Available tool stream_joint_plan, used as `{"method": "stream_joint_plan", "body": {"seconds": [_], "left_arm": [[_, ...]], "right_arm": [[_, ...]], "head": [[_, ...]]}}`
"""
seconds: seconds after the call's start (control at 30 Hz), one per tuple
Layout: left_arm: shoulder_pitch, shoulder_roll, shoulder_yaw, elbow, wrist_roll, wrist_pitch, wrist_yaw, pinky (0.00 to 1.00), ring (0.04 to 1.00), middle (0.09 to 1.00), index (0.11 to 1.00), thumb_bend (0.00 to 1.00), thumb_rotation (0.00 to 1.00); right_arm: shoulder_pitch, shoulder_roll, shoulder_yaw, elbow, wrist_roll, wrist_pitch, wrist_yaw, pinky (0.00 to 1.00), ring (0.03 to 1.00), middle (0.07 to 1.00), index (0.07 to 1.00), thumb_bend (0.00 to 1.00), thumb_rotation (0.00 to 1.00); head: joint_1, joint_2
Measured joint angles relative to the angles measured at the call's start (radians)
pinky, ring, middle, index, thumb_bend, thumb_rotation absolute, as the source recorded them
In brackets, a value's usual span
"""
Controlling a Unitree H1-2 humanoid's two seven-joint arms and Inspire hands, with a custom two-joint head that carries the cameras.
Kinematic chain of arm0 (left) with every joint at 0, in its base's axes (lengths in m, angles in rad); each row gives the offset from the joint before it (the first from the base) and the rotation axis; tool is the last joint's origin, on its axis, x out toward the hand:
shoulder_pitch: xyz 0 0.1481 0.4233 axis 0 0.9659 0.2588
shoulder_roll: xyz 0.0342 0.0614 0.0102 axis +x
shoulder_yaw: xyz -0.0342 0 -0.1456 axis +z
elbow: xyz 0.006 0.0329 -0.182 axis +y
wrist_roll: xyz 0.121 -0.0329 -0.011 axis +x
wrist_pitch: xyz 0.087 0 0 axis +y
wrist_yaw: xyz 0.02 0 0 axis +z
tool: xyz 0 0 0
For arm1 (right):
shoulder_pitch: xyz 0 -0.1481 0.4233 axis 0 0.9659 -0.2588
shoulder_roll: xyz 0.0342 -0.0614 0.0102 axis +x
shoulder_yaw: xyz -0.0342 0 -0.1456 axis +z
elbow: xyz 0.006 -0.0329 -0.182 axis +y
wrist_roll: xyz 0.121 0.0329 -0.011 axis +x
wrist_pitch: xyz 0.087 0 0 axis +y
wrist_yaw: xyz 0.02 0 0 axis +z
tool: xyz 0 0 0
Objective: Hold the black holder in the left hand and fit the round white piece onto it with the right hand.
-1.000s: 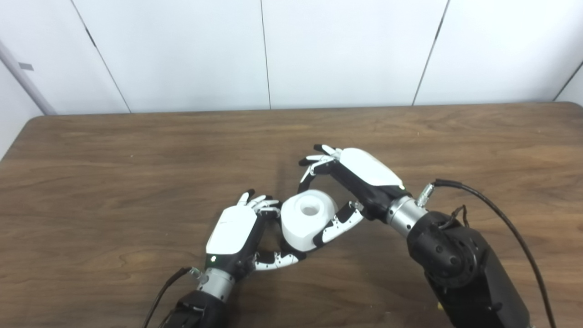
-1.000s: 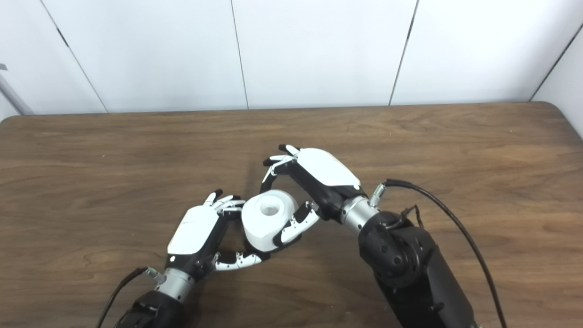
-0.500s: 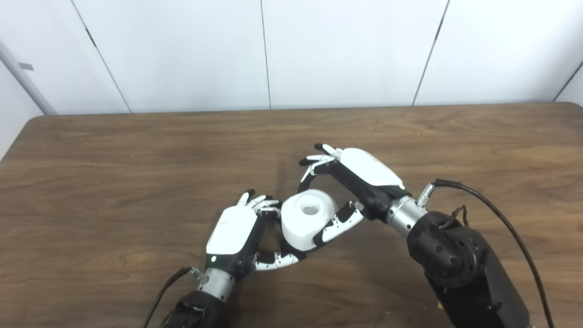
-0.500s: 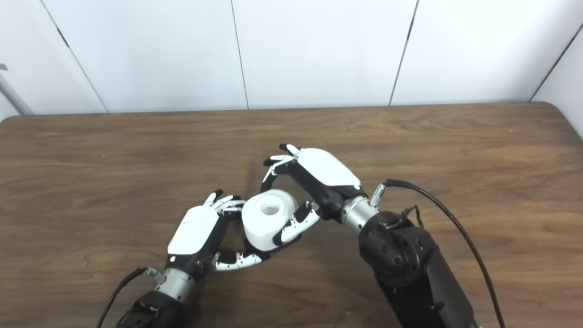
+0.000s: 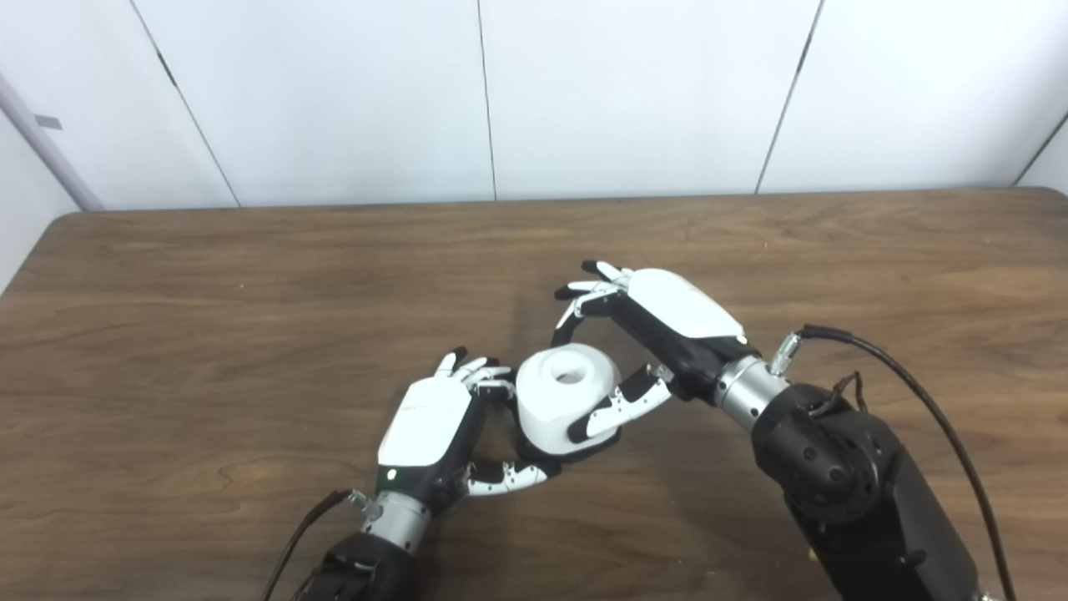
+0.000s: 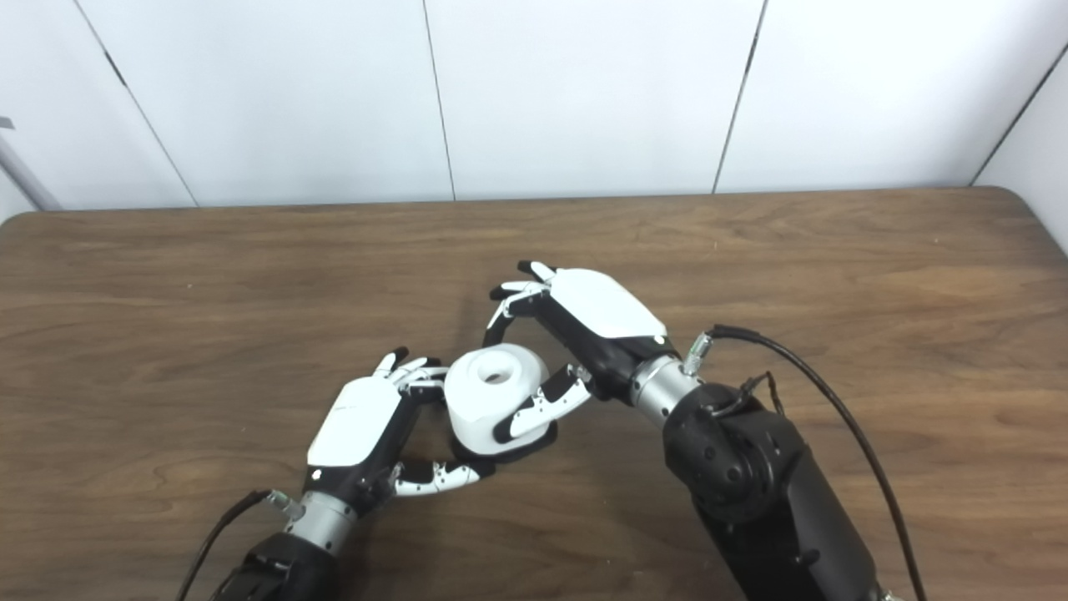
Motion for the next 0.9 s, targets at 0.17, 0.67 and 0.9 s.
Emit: {"method": "stream_joint_plan", "body": {"seconds": [0.17,0.67,0.9], "left_arm": [[0.000,0.000,0.000,0.000,0.000,0.000,0.000,1.00,0.881,0.787,0.486,0.52,0.05],[-0.003,0.001,0.001,0.003,-0.001,-0.001,-0.001,1.00,0.885,0.789,0.486,0.52,0.05],[-0.004,0.001,0.009,0.005,-0.002,0.004,-0.004,1.00,0.885,0.788,0.492,0.52,0.06]], "right_arm": [[-0.001,0.000,-0.001,0.000,0.000,0.002,0.019,1.00,1.000,0.976,0.753,1.00,0.37],[-0.020,-0.029,-0.042,-0.039,0.003,0.017,0.079,1.00,1.000,1.000,0.839,1.00,0.40],[-0.020,-0.073,-0.083,-0.061,0.021,0.049,0.114,1.00,1.000,1.000,0.868,1.00,0.41]], "head": [[-0.002,0.000],[-0.011,-0.011],[-0.008,-0.012]]}}
